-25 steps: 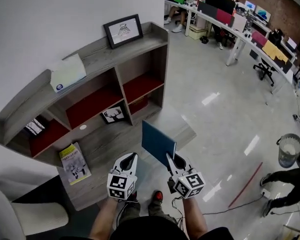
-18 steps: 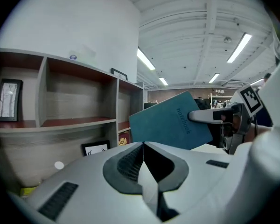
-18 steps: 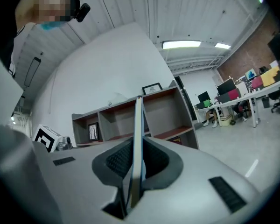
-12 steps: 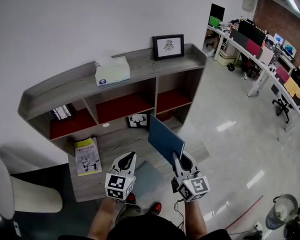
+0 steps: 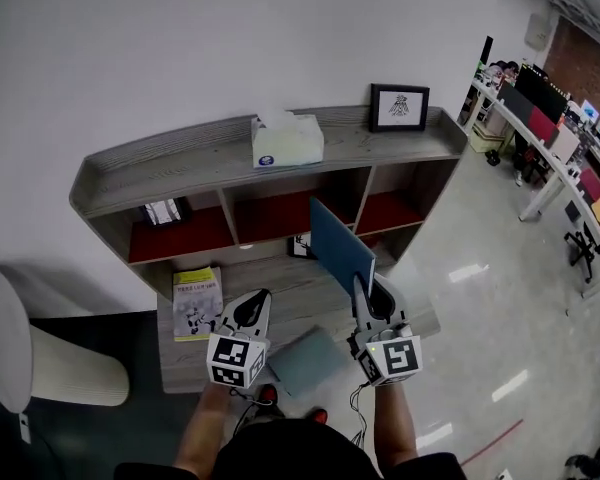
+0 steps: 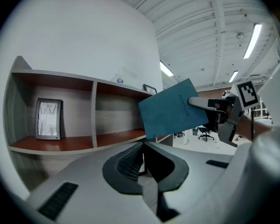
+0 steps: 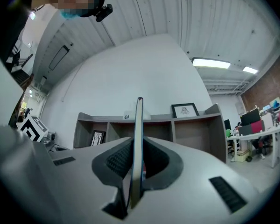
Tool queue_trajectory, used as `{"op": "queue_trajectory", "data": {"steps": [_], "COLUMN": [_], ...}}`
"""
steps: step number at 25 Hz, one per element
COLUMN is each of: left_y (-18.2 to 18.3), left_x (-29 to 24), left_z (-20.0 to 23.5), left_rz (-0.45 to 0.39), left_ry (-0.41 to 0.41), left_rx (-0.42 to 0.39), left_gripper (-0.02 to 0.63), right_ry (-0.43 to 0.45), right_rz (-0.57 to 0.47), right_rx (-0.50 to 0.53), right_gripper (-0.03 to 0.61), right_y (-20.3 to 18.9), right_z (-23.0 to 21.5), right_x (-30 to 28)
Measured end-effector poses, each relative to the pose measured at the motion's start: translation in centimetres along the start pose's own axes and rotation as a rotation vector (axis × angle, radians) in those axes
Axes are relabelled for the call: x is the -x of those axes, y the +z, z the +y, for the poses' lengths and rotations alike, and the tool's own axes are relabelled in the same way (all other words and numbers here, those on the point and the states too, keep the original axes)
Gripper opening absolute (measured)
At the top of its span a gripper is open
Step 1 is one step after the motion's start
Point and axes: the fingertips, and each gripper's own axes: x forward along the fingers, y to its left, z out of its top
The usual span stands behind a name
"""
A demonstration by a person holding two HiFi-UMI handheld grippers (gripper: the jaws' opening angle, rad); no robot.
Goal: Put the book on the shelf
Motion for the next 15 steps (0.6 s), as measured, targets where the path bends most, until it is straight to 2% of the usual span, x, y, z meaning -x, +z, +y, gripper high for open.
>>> {"op": "queue_trajectory", "data": {"steps": [2,9,15], "left_y": [0.3,0.1,0.0], "left_x": [0.2,0.8,0.9], "left_z": [1.4,5.3,7.9], "left_rz": [-0.011,-0.016,-0.022], "left_ry": [0.015,0.051,0.067], "left_rx": [0.002,0.026,0.044], "left_gripper": [0.012,0.012,0.012], "right_ry": [0.010,0.026,0.013], "right_rz": [-0.006,-0.006,-0.032], "right_rx": [0.014,0.174,0.199], "right_gripper": [0.061,0.061,0.061], "right_y": [0.5,-0.6,0.7], "right_z": [1.0,3.3,4.4], "right_x": [-1.5,-5.2,-7.7]}}
